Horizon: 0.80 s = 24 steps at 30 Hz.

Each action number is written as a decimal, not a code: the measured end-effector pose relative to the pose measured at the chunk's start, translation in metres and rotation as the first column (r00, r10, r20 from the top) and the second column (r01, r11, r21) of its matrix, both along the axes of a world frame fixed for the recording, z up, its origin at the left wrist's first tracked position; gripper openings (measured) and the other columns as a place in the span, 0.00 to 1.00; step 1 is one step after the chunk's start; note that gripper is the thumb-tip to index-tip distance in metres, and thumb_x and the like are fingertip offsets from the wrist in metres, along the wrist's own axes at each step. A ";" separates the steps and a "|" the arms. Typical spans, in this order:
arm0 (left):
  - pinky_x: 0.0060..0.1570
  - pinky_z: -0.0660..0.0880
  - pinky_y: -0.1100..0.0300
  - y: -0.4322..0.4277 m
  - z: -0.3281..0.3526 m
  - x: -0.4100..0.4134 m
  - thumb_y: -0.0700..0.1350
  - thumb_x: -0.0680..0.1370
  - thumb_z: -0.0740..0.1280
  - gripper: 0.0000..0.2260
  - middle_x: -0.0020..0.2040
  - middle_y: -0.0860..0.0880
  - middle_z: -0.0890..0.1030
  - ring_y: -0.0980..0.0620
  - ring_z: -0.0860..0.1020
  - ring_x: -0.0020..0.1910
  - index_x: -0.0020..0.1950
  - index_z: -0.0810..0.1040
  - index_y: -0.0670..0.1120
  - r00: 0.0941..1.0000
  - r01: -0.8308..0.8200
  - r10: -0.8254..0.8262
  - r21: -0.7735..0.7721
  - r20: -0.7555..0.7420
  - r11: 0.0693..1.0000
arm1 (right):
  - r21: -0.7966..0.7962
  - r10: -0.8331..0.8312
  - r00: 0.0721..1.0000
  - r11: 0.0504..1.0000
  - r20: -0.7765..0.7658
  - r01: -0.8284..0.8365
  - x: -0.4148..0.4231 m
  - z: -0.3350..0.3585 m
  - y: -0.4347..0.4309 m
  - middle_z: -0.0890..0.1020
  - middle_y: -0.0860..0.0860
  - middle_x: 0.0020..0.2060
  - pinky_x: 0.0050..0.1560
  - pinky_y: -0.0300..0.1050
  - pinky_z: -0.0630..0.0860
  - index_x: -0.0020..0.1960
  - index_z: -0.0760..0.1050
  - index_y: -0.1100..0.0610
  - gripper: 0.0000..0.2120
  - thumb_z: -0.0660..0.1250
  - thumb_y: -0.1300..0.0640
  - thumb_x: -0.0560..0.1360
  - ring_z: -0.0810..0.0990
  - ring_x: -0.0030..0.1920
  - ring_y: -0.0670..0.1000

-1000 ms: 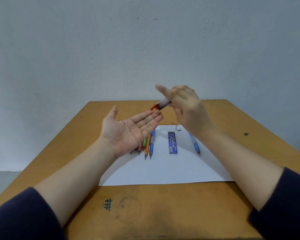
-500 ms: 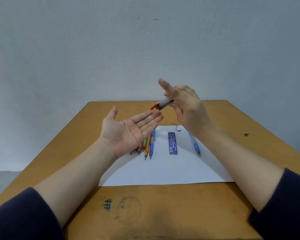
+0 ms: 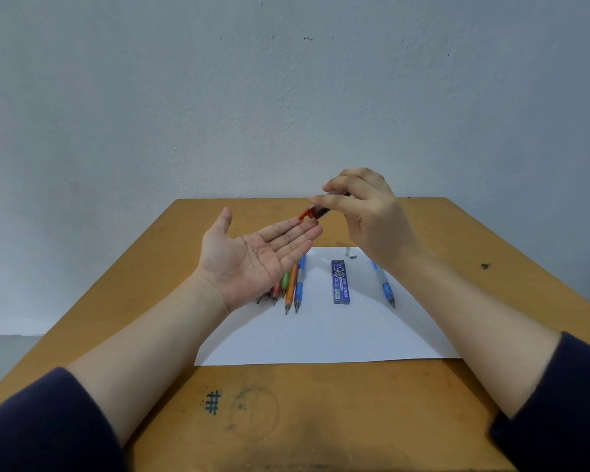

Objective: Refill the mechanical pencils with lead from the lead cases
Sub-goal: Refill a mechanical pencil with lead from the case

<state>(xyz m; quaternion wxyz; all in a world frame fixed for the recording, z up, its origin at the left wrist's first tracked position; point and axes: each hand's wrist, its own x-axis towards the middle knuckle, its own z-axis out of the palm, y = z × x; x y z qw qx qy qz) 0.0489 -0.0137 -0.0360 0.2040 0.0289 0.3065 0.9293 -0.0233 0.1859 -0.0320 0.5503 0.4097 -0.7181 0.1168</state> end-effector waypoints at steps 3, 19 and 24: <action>0.68 0.66 0.45 0.000 0.000 0.000 0.68 0.78 0.47 0.43 0.64 0.30 0.74 0.33 0.73 0.64 0.67 0.68 0.29 1.000 -0.003 0.003 -0.001 0.003 1.000 | 0.012 -0.015 1.000 1.000 -0.008 0.015 -0.003 -0.002 0.001 0.83 0.56 0.45 0.50 0.52 0.76 0.53 0.82 0.59 0.13 0.64 0.70 0.75 0.78 0.48 0.56; 0.65 0.68 0.42 -0.001 -0.002 -0.002 0.69 0.77 0.46 0.43 0.64 0.31 0.74 0.34 0.73 0.64 0.67 0.68 0.30 1.000 0.017 -0.017 -0.018 -0.024 1.000 | -0.033 0.008 0.998 0.999 0.059 -0.006 0.006 0.003 -0.003 0.81 0.55 0.41 0.53 0.52 0.75 0.70 0.65 0.59 0.28 0.65 0.73 0.73 0.79 0.46 0.56; 0.64 0.68 0.41 -0.001 -0.002 -0.002 0.69 0.77 0.47 0.43 0.64 0.30 0.73 0.33 0.74 0.64 0.67 0.68 0.29 1.000 0.015 -0.015 -0.010 -0.019 1.000 | 0.005 -0.014 0.999 1.000 -0.031 0.014 0.001 0.001 0.000 0.83 0.56 0.44 0.50 0.53 0.76 0.56 0.81 0.59 0.14 0.64 0.70 0.75 0.80 0.47 0.57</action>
